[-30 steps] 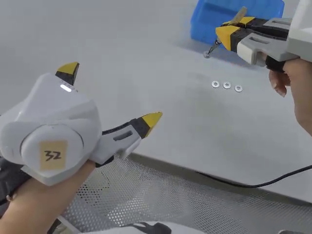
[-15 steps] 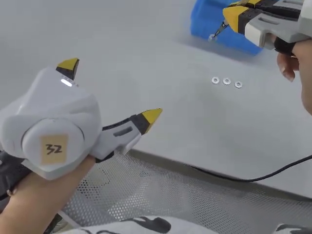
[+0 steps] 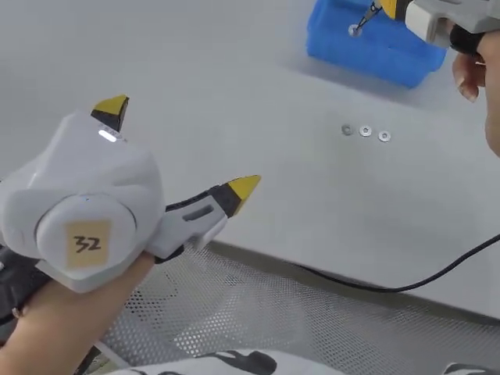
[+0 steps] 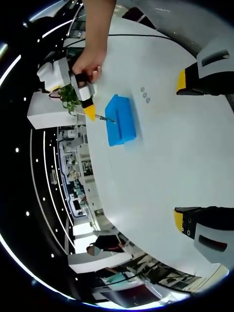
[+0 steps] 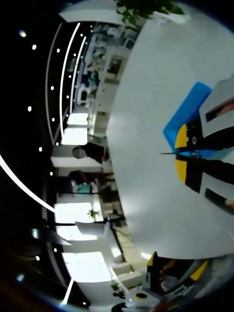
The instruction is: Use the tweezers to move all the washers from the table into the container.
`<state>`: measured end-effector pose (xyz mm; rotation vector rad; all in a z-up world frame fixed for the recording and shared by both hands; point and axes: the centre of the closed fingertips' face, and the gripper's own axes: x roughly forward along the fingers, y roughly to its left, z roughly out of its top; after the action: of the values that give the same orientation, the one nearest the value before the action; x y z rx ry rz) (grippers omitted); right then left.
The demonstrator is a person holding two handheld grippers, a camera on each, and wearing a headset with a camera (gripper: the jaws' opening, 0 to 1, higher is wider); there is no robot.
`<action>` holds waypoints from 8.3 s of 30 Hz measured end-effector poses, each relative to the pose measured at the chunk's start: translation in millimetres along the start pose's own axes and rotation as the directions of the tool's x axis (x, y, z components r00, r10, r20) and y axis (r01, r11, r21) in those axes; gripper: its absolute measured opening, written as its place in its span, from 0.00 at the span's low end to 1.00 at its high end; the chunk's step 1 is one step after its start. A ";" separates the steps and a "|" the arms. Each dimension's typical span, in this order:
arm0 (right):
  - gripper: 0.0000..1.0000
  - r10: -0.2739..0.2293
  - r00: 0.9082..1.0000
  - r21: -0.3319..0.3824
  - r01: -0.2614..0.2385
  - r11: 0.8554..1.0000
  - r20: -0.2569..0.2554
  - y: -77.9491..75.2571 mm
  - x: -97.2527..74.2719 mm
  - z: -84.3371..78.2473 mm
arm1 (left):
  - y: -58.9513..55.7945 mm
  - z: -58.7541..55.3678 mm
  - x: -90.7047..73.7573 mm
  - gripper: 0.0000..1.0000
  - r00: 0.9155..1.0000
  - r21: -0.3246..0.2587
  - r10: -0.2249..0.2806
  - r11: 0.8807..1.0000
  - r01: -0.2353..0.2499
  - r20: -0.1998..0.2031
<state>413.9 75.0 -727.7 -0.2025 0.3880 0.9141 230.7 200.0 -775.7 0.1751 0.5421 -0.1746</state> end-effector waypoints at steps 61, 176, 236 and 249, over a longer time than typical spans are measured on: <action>0.02 -0.053 0.992 0.029 0.056 0.998 -0.110 -26.8 47.5 -53.8 | -0.9 -2.5 0.4 0.99 1.000 0.000 -0.004 1.000 0.004 -0.014; 0.02 0.024 0.995 0.010 -0.024 1.000 -0.102 42.6 -39.1 -37.6 | -0.9 -6.1 1.1 0.98 0.999 0.016 -0.002 1.000 0.002 -0.035; 0.02 -0.139 0.984 0.002 0.140 0.990 -0.110 -27.1 25.9 -55.8 | -1.7 -12.8 2.5 0.96 0.997 0.028 -0.003 1.000 0.005 -0.078; 0.02 -0.164 0.985 0.006 0.164 0.986 -0.054 -30.1 31.3 -58.0 | -2.4 -13.4 2.7 0.96 0.997 0.030 -0.007 1.000 0.009 -0.080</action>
<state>441.2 60.5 -793.2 -0.2462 0.4188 0.7454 225.8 200.1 -788.6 0.2101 0.6197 -0.1845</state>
